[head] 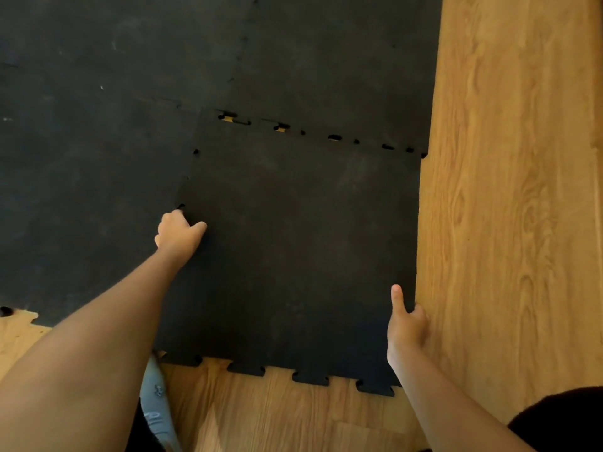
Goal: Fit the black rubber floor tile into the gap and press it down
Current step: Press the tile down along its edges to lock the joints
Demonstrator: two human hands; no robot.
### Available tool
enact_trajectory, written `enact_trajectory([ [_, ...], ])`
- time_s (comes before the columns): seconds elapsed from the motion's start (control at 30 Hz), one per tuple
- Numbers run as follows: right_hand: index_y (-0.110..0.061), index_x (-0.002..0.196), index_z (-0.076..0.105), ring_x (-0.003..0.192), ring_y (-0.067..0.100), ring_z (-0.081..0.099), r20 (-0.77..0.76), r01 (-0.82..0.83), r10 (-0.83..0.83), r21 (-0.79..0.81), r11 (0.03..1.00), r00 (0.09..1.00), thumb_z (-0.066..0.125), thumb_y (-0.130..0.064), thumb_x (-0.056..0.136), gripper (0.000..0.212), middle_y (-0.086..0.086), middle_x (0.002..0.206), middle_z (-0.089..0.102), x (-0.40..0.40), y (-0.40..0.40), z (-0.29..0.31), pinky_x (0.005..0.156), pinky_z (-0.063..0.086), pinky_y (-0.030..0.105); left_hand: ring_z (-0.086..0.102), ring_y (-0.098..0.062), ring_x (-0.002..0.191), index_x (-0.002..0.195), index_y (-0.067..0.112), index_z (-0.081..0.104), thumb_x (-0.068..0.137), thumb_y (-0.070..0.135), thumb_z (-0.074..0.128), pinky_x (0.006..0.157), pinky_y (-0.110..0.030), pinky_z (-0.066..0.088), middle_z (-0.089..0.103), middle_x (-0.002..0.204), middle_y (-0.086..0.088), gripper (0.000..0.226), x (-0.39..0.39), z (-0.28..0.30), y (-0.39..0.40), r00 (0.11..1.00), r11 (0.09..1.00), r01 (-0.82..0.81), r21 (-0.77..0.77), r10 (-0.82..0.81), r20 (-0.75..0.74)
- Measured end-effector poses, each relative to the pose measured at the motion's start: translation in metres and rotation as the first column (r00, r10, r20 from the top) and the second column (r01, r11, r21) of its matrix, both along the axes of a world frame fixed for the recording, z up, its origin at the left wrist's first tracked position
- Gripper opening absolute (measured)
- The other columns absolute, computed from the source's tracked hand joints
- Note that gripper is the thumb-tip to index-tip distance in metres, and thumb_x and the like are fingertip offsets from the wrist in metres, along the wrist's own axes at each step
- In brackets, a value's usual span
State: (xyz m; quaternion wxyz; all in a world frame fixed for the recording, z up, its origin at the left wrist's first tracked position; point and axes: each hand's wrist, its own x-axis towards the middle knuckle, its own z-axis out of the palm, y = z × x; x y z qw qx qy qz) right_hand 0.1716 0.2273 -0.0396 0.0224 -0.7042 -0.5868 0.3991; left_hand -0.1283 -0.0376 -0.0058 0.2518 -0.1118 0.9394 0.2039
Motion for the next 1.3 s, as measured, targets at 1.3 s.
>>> enact_trajectory([
  [1.3,-0.016,0.146,0.032,0.146,0.030,0.018,0.245,-0.882,0.969,0.461,-0.096,0.022,0.055,-0.049,0.089,0.069,0.007,0.148,0.043,-0.231,-0.110,0.032,0.115,0.012,0.059,-0.012,-0.023,0.149,0.153,0.010,-0.006,0.098,0.051,0.027,0.119,-0.048,-0.006,-0.008,0.163,-0.009,0.076,0.100,-0.036,-0.045,0.987,0.986,-0.006,-0.167,-0.021,-0.157],
])
